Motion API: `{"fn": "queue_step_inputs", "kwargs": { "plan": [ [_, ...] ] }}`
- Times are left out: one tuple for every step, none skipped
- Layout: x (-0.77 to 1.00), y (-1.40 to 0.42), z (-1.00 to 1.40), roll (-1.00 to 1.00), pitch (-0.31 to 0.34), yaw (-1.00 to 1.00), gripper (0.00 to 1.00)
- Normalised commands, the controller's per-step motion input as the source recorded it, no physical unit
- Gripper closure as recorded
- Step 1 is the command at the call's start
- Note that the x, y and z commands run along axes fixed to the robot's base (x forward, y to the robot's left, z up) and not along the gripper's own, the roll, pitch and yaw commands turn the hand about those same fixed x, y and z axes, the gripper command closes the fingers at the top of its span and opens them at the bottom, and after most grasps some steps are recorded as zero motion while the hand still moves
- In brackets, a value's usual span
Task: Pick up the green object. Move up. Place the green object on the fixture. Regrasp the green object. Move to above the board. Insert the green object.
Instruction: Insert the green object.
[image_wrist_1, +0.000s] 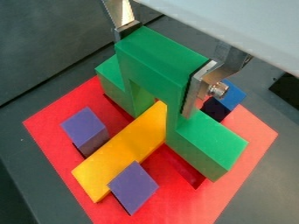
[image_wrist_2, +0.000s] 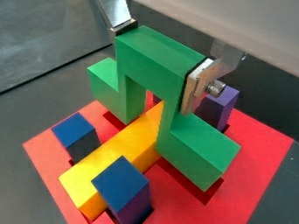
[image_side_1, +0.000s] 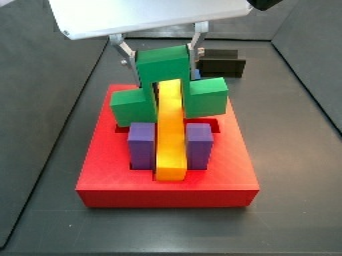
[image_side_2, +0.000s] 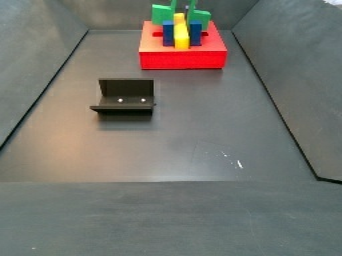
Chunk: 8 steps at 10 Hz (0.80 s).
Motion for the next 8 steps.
{"fn": "queue_step_inputs", "kwargs": {
  "plan": [
    [0.01, 0.00, -0.06, 0.00, 0.033, 0.08, 1.00],
    [0.00, 0.00, -0.13, -0.01, 0.026, 0.02, 1.00],
    [0.00, -0.04, -0.16, 0.00, 0.051, 0.01, 1.00],
    [0.00, -0.05, -0.15, 0.00, 0.046, 0.01, 1.00],
    [0.00, -0.03, -0.11, 0.00, 0.043, 0.01, 1.00],
    [0.00, -0.03, -0.09, 0.00, 0.043, 0.00, 1.00],
    [-0.01, 0.00, -0.11, -0.02, 0.043, 0.00, 1.00],
    [0.00, 0.00, -0.12, -0.04, 0.040, 0.00, 1.00]
  ]
}}
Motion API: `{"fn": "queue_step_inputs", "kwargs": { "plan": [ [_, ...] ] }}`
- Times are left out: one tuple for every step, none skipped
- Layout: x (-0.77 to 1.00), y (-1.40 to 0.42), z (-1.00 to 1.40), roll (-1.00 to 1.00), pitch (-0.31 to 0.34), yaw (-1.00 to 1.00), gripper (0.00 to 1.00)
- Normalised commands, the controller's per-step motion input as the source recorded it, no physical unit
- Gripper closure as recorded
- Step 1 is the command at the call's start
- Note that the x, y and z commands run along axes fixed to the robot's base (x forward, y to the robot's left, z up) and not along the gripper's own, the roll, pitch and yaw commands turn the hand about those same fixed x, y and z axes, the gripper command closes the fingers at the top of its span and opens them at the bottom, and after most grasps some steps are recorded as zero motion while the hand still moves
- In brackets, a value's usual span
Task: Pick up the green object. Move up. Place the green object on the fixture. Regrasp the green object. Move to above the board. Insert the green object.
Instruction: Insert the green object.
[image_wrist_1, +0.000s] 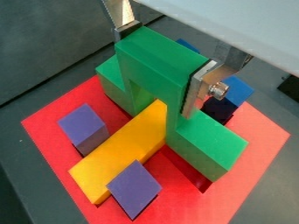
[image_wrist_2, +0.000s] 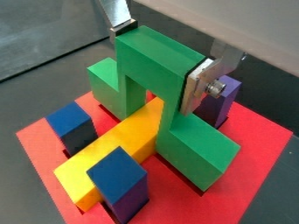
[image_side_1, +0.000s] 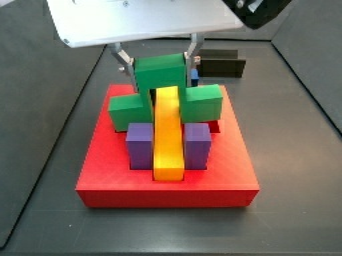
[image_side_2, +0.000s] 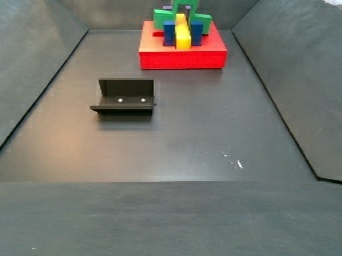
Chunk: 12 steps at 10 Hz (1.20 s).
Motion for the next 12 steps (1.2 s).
{"fn": "queue_step_inputs", "kwargs": {
  "plan": [
    [0.00, 0.00, -0.09, -0.05, 0.046, 0.00, 1.00],
    [0.00, 0.00, -0.08, -0.02, 0.074, 0.00, 1.00],
    [0.05, 0.00, -0.05, 0.00, 0.109, 0.00, 1.00],
    [0.13, -0.04, -0.03, 0.01, 0.141, 0.00, 1.00],
    [0.13, -0.05, 0.00, 0.03, 0.167, 0.00, 1.00],
    [0.14, 0.00, 0.00, 0.06, 0.194, 0.00, 1.00],
    [0.12, 0.00, 0.00, 0.06, 0.193, 0.00, 1.00],
    [0.15, 0.00, 0.00, 0.05, 0.191, 0.00, 1.00],
    [0.18, 0.00, 0.00, 0.04, 0.194, 0.00, 1.00],
    [0.15, 0.00, -0.03, 0.00, 0.177, -0.05, 1.00],
    [0.11, 0.00, 0.00, -0.06, 0.156, -0.12, 1.00],
    [0.12, 0.00, 0.00, -0.14, 0.150, -0.13, 1.00]
  ]
}}
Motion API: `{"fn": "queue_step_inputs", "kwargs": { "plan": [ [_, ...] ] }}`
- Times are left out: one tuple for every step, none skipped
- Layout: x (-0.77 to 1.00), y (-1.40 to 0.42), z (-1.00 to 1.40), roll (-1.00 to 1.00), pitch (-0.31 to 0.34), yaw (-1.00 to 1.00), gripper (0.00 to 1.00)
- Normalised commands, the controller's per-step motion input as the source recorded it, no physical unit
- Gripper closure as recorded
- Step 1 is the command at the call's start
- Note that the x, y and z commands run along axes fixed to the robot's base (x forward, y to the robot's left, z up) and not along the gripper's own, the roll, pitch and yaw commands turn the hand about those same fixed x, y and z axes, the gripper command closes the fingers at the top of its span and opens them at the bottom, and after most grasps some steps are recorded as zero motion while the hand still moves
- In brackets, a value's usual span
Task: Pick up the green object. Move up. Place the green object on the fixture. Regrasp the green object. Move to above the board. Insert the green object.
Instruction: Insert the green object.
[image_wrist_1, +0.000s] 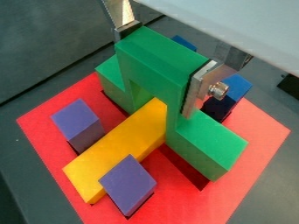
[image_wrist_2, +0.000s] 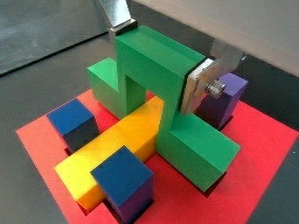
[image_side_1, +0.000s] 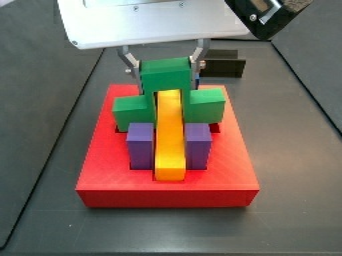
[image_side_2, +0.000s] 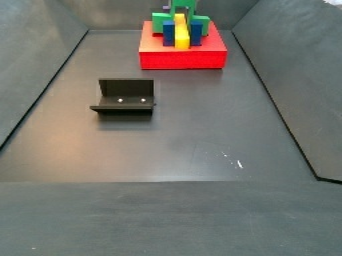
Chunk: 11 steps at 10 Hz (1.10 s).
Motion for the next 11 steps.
{"fn": "queue_step_inputs", "kwargs": {
  "plan": [
    [0.11, 0.00, 0.00, -0.14, 0.143, -0.13, 1.00],
    [0.09, 0.00, 0.00, -0.12, 0.144, -0.11, 1.00],
    [0.04, 0.00, -0.01, -0.19, 0.144, -0.11, 1.00],
    [0.05, 0.00, -0.01, -0.20, 0.141, -0.08, 1.00],
    [0.09, 0.00, -0.02, -0.17, 0.151, -0.05, 1.00],
    [0.15, -0.04, -0.03, -0.09, 0.151, -0.03, 1.00],
    [0.13, 0.00, -0.03, -0.09, 0.147, -0.01, 1.00],
    [0.10, -0.01, -0.05, -0.06, 0.143, -0.01, 1.00],
    [0.08, 0.00, -0.01, -0.18, 0.131, -0.04, 1.00],
    [0.05, 0.00, -0.03, -0.23, 0.120, -0.06, 1.00],
    [0.06, 0.00, -0.04, -0.19, 0.121, -0.06, 1.00]
  ]
}}
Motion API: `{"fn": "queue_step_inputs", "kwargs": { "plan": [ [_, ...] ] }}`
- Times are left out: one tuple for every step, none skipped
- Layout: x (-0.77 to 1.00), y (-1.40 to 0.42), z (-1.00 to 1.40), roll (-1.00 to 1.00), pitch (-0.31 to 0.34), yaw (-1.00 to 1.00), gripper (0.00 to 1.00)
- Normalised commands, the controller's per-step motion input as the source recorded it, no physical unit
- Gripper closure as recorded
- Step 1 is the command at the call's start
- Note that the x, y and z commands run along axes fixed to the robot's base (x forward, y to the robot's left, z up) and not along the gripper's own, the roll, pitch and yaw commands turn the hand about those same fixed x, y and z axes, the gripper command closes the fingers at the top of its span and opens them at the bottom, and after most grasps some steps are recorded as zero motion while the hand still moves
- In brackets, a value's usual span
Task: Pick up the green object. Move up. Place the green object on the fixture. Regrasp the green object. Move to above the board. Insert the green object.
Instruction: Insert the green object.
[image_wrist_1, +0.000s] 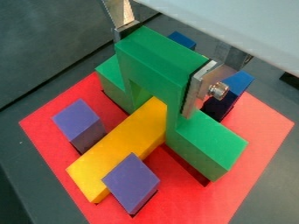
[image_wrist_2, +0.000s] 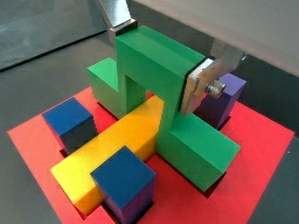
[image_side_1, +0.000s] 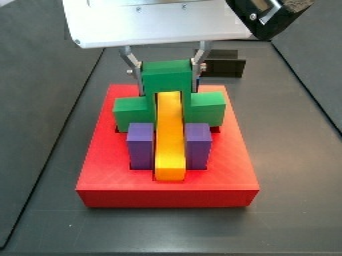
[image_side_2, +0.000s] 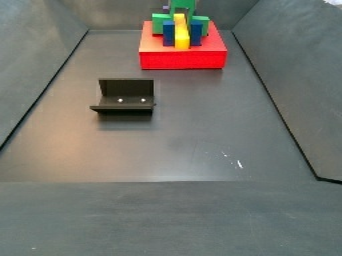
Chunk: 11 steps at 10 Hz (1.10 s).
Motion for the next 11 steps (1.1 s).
{"fn": "queue_step_inputs", "kwargs": {
  "plan": [
    [0.06, 0.00, -0.04, -0.18, 0.116, -0.06, 1.00],
    [0.05, 0.00, -0.07, -0.13, 0.117, -0.05, 1.00],
    [0.06, -0.01, -0.08, -0.02, 0.127, -0.05, 1.00],
    [0.09, -0.03, -0.09, -0.02, 0.127, -0.05, 1.00],
    [0.11, -0.06, -0.18, -0.01, 0.124, -0.05, 1.00],
    [0.12, -0.04, -0.23, -0.01, 0.123, -0.06, 1.00],
    [0.15, -0.05, -0.28, 0.00, 0.143, -0.08, 1.00],
    [0.15, -0.03, -0.37, 0.00, 0.134, -0.10, 1.00],
    [0.12, 0.00, -0.43, -0.03, 0.093, -0.10, 1.00],
    [0.00, 0.00, -0.21, -0.07, 0.109, -0.15, 1.00],
    [0.00, 0.00, -0.05, -0.05, 0.081, -0.12, 1.00]
  ]
}}
